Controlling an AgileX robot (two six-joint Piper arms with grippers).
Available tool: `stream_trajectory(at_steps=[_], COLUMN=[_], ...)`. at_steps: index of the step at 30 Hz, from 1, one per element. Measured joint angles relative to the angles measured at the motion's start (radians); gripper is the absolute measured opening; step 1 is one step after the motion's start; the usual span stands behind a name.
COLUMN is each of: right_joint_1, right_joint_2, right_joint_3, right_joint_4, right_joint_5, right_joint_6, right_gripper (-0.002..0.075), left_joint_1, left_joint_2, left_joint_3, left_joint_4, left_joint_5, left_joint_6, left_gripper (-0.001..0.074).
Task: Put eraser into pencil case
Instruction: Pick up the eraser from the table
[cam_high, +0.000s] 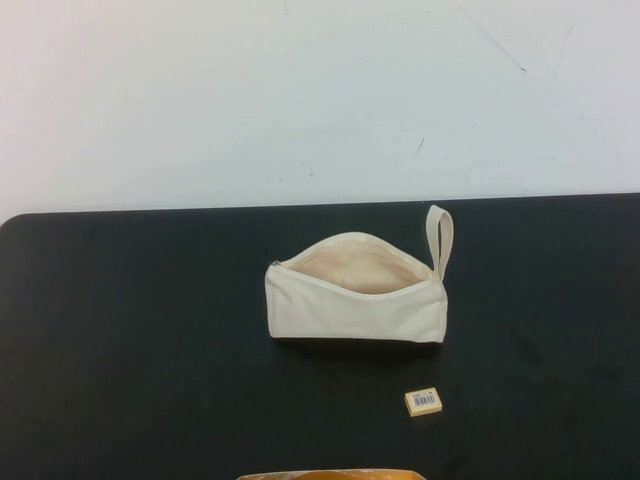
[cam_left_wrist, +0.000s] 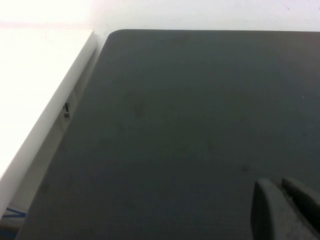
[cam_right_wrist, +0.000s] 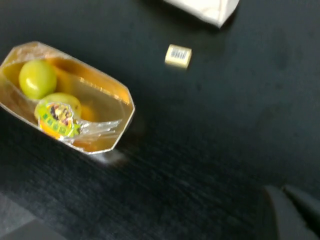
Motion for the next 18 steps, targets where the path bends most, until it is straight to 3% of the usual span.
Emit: stream_trajectory(at_steps=[7, 18], right_joint_1=[0.089, 0.516], right_joint_2=[0.302, 0.679], right_joint_3=[-0.166, -0.317], right_joint_4=[-0.029, -0.461], right_joint_5=[0.004, 0.004], right_joint_6=[0.007, 0.392], right_gripper=[-0.0001, -0.0001], left_joint_1=[0.0, 0.0], left_joint_2=[0.0, 0.0], left_joint_3=[0.0, 0.0], left_joint_4=[0.0, 0.0], left_joint_5=[0.0, 0.0], left_joint_6=[0.0, 0.0], left_gripper=[-0.0003, -0.0003])
